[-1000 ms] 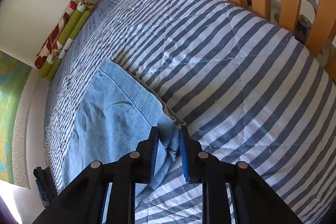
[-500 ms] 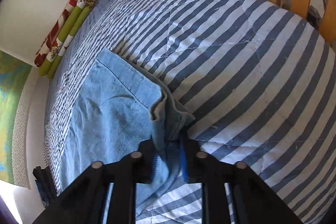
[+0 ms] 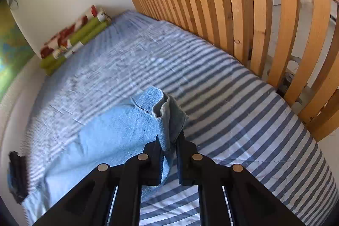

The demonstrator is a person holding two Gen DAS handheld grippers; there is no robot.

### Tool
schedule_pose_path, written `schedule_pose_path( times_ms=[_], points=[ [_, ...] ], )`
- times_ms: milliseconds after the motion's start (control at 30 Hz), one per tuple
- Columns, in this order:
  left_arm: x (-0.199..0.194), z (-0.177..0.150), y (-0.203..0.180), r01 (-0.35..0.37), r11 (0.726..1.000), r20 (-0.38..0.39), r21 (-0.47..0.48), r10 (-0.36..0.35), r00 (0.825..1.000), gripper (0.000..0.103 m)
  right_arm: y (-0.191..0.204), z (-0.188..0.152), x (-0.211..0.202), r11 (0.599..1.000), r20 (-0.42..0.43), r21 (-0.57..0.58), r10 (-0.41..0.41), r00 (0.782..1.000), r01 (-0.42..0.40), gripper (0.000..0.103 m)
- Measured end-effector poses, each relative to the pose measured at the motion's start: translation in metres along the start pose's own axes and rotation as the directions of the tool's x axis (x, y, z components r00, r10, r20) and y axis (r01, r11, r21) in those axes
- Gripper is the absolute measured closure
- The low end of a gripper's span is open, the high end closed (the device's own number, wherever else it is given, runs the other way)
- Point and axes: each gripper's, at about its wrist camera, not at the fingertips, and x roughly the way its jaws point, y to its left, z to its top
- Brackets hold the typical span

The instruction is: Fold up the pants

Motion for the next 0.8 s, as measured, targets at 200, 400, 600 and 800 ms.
schedule_pose_path(
  times_ms=[200,400,600,800],
  points=[
    [-0.063,-0.084,0.129,-0.206,0.898,0.027,-0.389,0.235,0.972,0.058,-0.010,-0.014,0.041,0.998,-0.082,0.021,-0.057,0.995,0.059,0.094],
    [-0.095,-0.184,0.264,-0.205,0.631,-0.019,-0.748,0.288,0.957,0.043,-0.004,-0.014,0.050,0.996,-0.180,-0.016,-0.092,0.979,0.091,0.086],
    [-0.066,-0.210,0.314,-0.078,0.569,0.019,-0.819,0.163,0.986,0.029,0.007,-0.028,0.001,0.994,-0.116,-0.026,-0.107,0.987,0.105,0.079],
    [-0.061,-0.188,0.319,-0.084,0.620,0.059,-0.780,0.207,0.976,0.029,0.093,-0.061,-0.039,0.982,-0.158,-0.182,0.020,0.987,-0.050,0.075]
  ],
)
